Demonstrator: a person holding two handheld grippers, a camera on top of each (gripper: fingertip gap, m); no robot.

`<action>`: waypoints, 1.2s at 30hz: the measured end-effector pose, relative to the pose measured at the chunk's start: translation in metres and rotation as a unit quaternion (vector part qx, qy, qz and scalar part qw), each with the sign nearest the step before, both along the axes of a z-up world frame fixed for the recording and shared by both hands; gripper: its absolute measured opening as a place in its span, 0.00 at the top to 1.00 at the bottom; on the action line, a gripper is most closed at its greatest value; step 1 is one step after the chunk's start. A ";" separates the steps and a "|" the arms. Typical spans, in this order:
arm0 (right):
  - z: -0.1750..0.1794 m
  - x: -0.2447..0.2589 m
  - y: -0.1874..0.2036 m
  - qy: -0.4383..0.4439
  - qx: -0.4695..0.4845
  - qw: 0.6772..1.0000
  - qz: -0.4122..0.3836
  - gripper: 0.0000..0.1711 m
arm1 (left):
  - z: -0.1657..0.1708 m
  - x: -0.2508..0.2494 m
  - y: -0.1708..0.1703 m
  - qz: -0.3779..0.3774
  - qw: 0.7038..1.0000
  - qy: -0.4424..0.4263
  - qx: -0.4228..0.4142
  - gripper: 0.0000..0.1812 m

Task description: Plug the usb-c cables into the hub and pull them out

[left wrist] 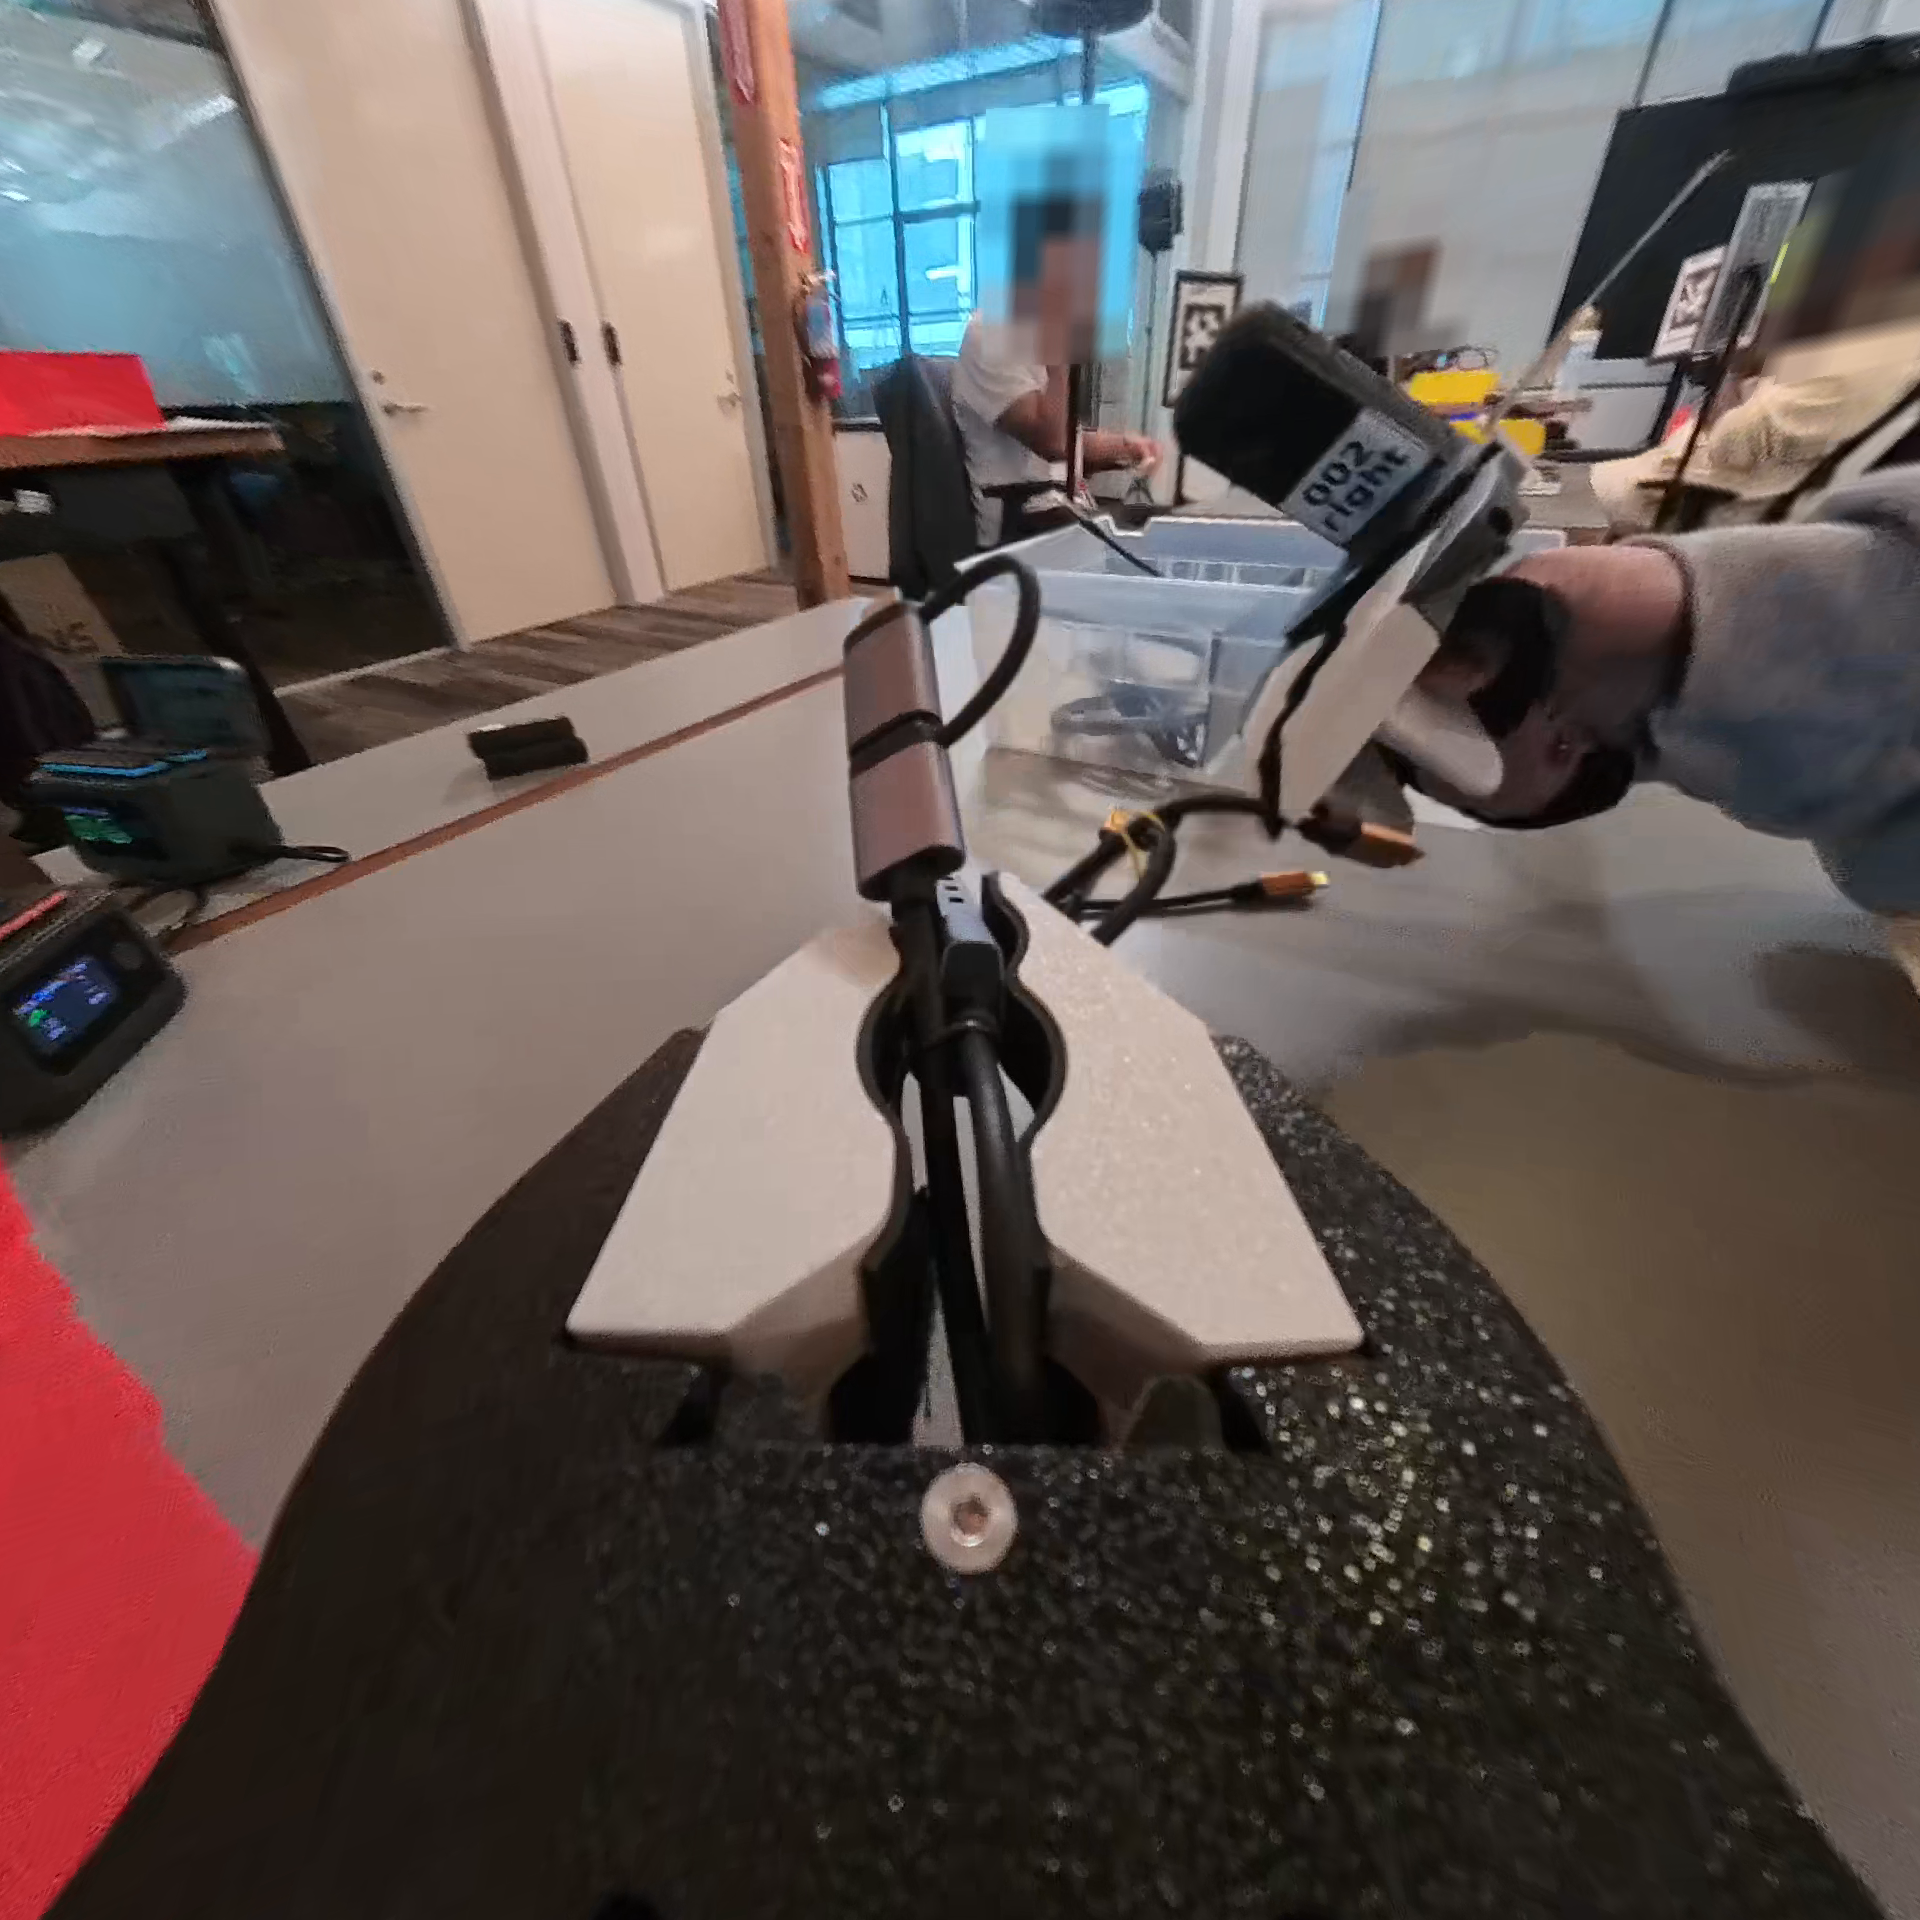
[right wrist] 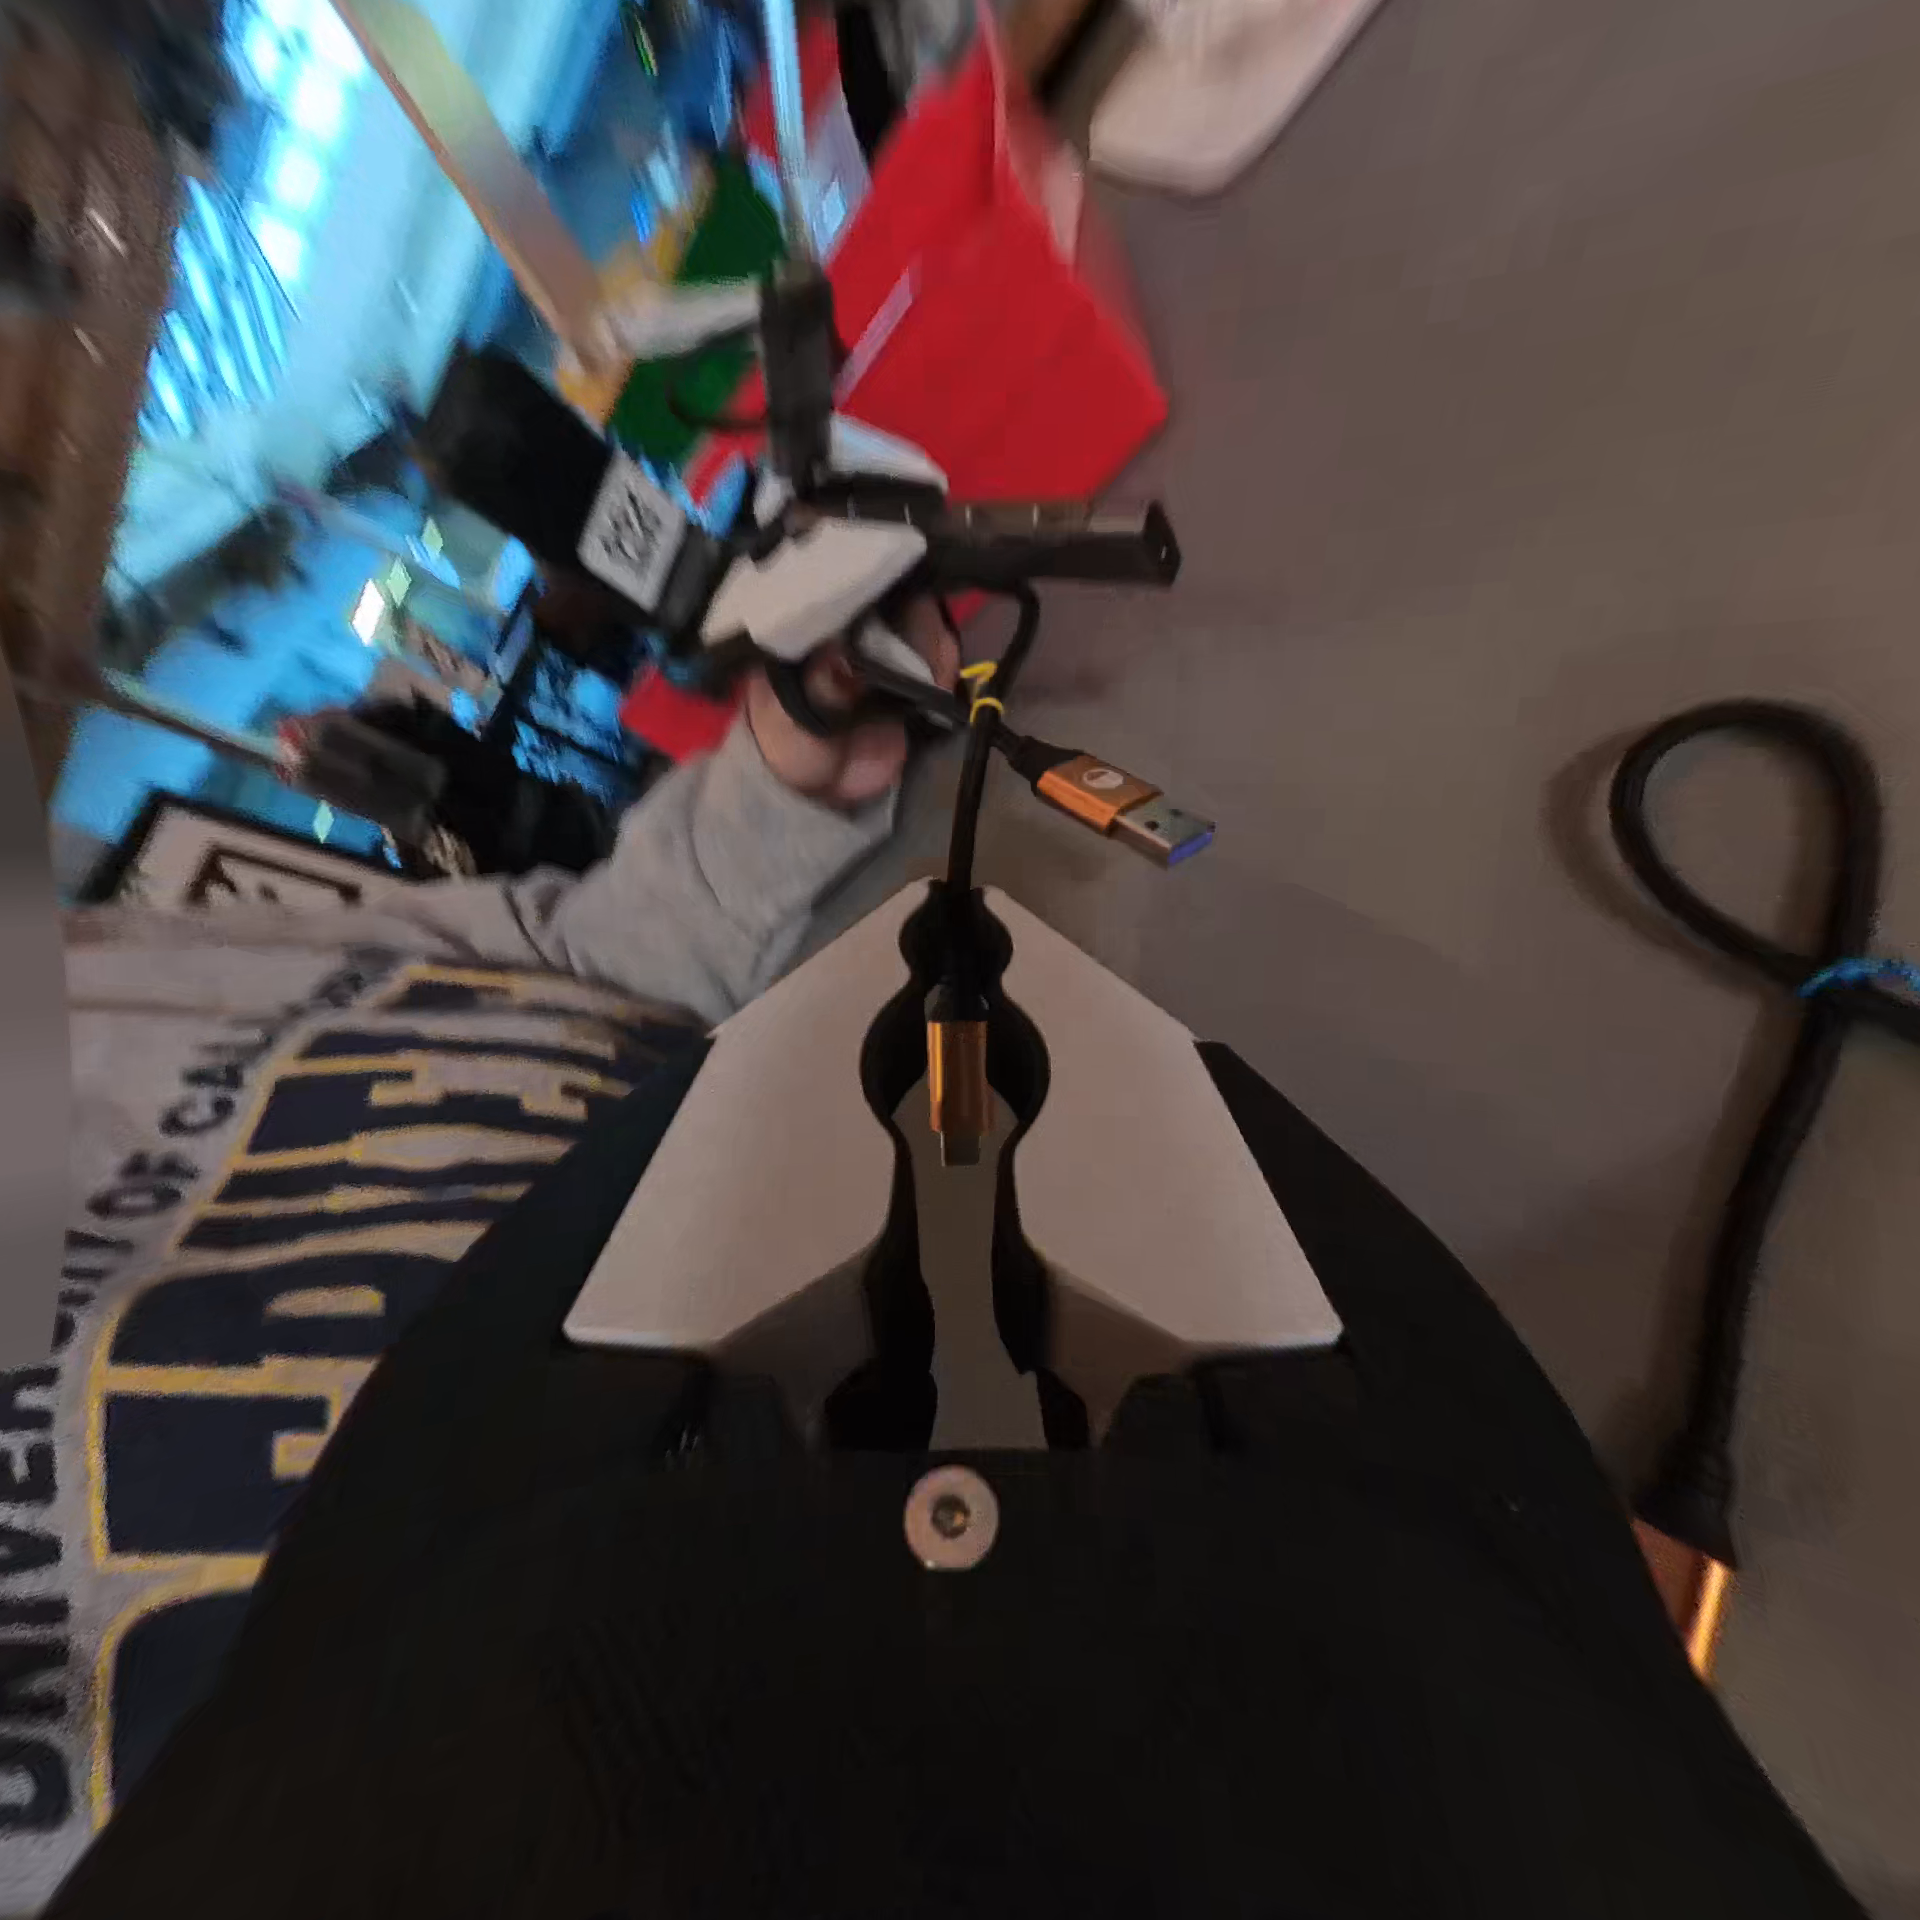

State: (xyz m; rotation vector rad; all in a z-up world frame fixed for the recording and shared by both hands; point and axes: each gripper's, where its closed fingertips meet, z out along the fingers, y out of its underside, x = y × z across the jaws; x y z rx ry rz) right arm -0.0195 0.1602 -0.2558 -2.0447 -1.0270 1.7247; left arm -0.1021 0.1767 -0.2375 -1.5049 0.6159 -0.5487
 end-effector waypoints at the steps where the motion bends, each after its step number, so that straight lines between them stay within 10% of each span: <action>1: 0.008 -0.001 0.005 0.030 -0.004 0.999 -0.020 0.99 | 0.002 -0.002 0.000 0.007 1.000 0.001 0.009 0.97; 10: 0.031 -0.001 0.036 0.153 0.021 0.977 -0.145 0.99 | -0.003 -0.025 0.013 0.088 0.996 -0.005 -0.013 0.96; 36: -0.039 -0.073 0.002 -0.026 0.165 0.985 -0.042 0.99 | -0.014 0.014 0.003 0.008 0.999 0.003 -0.051 0.97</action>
